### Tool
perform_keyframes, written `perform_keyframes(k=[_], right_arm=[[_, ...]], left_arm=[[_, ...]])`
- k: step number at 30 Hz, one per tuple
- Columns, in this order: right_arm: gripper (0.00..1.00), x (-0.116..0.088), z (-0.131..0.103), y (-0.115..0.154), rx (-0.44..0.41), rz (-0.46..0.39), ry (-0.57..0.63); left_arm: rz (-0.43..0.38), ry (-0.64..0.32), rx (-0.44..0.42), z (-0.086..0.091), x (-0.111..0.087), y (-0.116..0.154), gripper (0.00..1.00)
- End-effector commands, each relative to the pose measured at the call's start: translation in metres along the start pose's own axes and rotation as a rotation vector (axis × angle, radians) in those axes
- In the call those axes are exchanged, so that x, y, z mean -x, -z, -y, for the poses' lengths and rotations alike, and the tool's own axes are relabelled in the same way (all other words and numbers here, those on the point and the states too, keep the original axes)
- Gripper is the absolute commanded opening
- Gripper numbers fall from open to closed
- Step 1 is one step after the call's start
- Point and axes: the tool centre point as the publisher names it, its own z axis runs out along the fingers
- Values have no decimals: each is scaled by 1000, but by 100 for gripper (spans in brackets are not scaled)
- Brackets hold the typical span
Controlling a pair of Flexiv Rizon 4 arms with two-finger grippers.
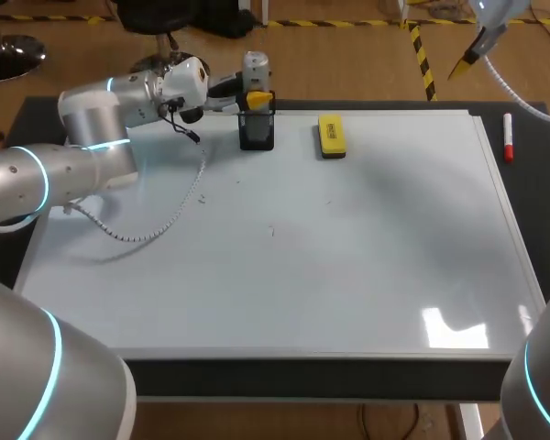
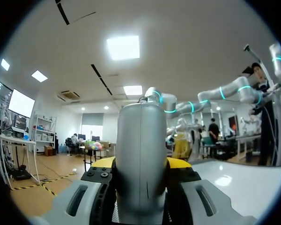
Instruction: Pick up the inspection probe, press it on each red-marked spot on the whiteboard one by one, put down the probe, pick up the eraser, and wipe off all the red marks.
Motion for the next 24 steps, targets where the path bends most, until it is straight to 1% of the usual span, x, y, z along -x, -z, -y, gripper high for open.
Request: perform_keyframes(k=[1,8,9,10,11,12,13,24], right_arm=[[100,0,0,1,-2,-4,3],[100,0,0,1,-2,-4,3],[100,0,0,1,-2,-4,3],[100,0,0,1,-2,-4,3],[100,0,0,1,-2,-4,3],[100,0,0,1,-2,-4,3],[100,0,0,1,-2,-4,3],[100,0,0,1,-2,-4,3]], left_arm=[[-4,3,-2,-4,3,0,0],[12,4,14,-3,4,-1,0],[12,4,16,-2,3,-2,44],[11,3,18,-2,3,-3,73],[11,2,20,-2,3,-3,79],[12,1,21,-1,3,-3,92],[13,0,21,-1,3,-4,100],[11,-11,20,7,1,-5,100]])
